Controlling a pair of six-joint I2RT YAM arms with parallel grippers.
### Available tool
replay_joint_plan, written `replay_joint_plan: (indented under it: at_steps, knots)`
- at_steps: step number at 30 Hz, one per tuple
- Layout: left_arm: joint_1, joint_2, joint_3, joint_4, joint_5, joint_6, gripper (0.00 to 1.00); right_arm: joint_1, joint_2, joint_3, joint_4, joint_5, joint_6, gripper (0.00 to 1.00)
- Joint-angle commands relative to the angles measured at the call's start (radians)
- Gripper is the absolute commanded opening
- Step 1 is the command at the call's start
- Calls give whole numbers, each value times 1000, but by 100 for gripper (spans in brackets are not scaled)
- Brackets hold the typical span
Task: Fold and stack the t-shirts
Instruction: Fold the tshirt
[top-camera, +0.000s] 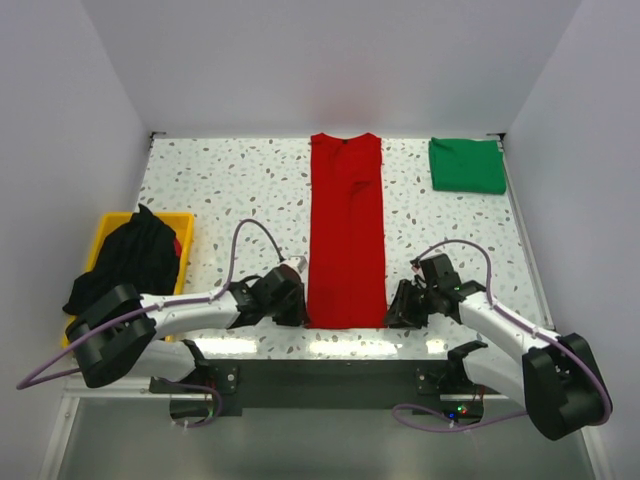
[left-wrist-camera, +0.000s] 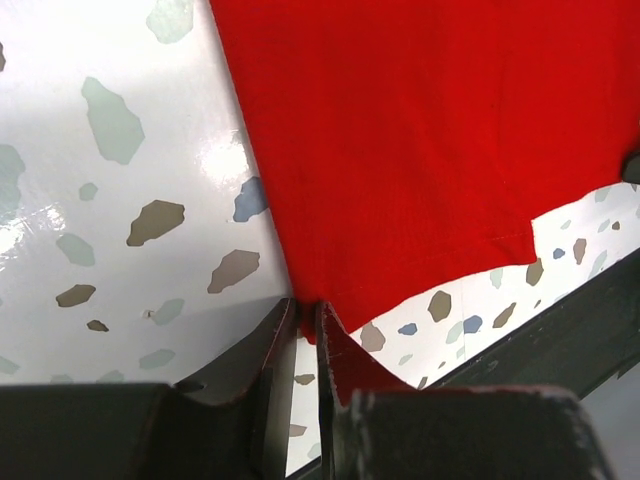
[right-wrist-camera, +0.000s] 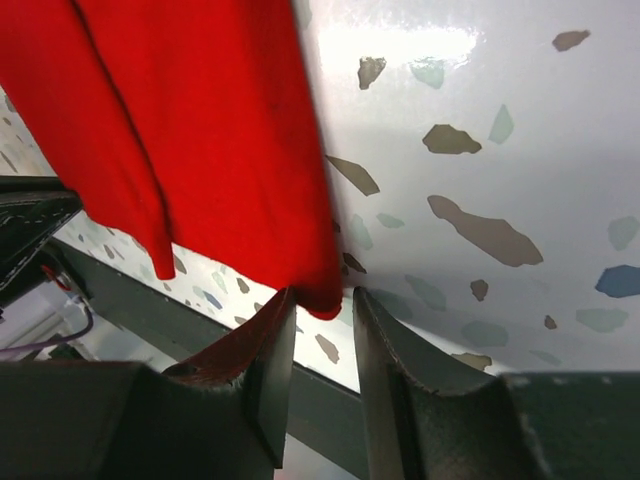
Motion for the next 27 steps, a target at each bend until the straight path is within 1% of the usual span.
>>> replay_joint_plan:
  at_steps: [1, 7, 8, 9, 11, 12, 14, 15, 19, 22, 27]
  knots:
    - [-10, -7, -39, -37, 5, -16, 18, -3, 34, -47, 42, 10, 5, 31]
    - [-15, -11, -49, -24, 15, -24, 14, -1, 49, -63, 72, -1, 15, 22]
    - [-16, -11, -49, -22, 14, -25, 13, -1, 49, -64, 74, -1, 13, 18]
    - [-18, -11, -52, -19, 14, -27, 10, -1, 46, -66, 75, -1, 12, 16]
    - [-24, -13, -55, -8, 15, -28, 7, -1, 43, -70, 77, -9, 12, 11]
    - [-25, -13, -58, -7, 14, -31, 4, -3, 42, -75, 77, -10, 10, 6]
    - [-33, -11, -61, -2, 20, -37, 0, -1, 34, -83, 71, -24, 4, 2]
    - [-36, -11, -65, 1, 21, -42, 0, -1, 31, -87, 71, -27, 2, 0]
    - [-64, -22, -81, 1, 26, -62, 0, -3, -7, -115, 49, -55, -5, 0]
    - [-84, -53, -95, -16, 29, -85, 0, -1, -67, -124, -15, -69, -34, 0]
    - [-99, -118, -84, -59, 21, -102, 0, -1, -202, -74, -173, -61, -62, 0]
